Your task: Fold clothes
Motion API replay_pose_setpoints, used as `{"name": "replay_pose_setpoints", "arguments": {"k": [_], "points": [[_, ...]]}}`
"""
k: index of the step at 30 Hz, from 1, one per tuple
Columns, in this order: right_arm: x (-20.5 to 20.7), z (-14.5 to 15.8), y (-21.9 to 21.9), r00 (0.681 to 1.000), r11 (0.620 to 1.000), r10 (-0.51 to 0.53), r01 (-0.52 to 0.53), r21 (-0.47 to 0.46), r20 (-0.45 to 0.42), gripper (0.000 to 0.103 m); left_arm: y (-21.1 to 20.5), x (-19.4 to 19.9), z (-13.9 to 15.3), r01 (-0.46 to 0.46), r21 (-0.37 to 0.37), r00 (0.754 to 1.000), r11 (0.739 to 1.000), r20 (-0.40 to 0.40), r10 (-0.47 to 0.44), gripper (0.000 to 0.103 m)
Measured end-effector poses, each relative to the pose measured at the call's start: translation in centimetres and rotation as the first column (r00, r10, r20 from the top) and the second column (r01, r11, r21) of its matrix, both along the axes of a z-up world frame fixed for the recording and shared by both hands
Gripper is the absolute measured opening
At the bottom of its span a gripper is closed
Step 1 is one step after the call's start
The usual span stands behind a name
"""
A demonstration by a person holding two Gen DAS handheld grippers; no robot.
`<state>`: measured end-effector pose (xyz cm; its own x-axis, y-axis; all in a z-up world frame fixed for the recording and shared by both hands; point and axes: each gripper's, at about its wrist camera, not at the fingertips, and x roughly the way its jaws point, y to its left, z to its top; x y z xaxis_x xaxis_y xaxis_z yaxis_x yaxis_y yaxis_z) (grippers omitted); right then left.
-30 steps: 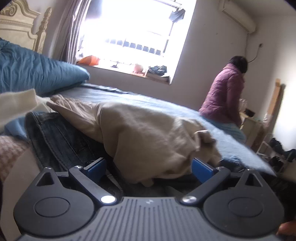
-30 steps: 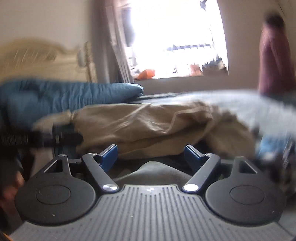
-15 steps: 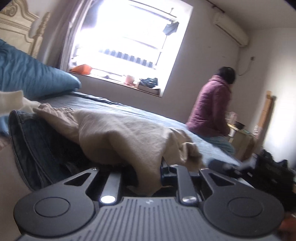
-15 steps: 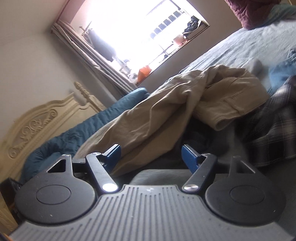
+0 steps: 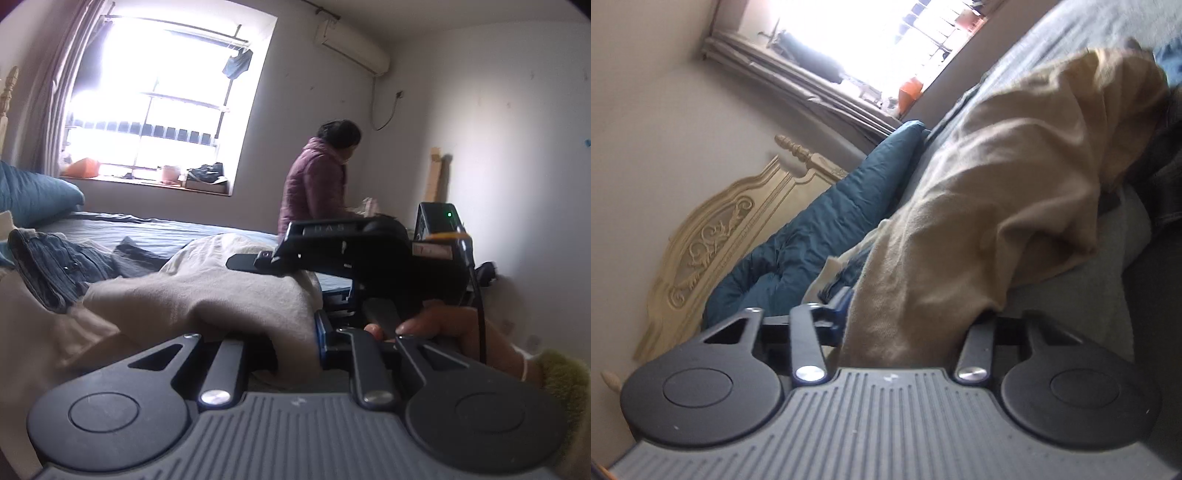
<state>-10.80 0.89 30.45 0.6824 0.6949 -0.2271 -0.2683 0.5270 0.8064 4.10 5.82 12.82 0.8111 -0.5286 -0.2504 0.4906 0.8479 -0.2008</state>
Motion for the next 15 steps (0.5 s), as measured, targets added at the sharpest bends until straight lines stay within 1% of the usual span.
{"name": "replay_pose_setpoints", "arguments": {"k": [1,4,7,10,12,15], "points": [[-1.4,0.5,0.0,1.0,1.0,0.01,-0.01,-0.019,0.024,0.033,0.0,-1.5,0.1,0.017,0.003,1.0,1.0,0.01,-0.017,0.017],[-6.1,1.5,-0.5,0.996,0.997,0.04,-0.035,-0.063,0.08,0.032,-0.8,-7.0,0.3,0.076,0.039,0.996,0.996,0.038,-0.077,0.018],[-12.1,1.6,-1.3,0.993,0.993,0.065,-0.054,-0.104,0.1,0.03,-1.6,-13.1,-0.8,0.15,0.043,0.988,0.988,0.011,-0.151,0.018],[-18.5,-0.2,-2.0,0.991,0.988,0.086,-0.072,-0.14,0.098,0.028,-2.2,-19.3,-2.4,0.224,0.027,0.974,0.974,-0.033,-0.223,0.018],[-23.1,-1.7,-2.5,0.99,0.984,0.094,-0.076,-0.161,0.106,0.026,-2.1,-22.4,-4.1,0.268,0.008,0.96,0.963,-0.083,-0.267,0.018],[-28.9,-4.2,-3.6,0.994,0.983,0.081,-0.068,-0.169,0.072,0.026,-1.9,-24.9,-6.8,0.301,-0.03,0.936,0.953,-0.18,-0.301,0.018]]}}
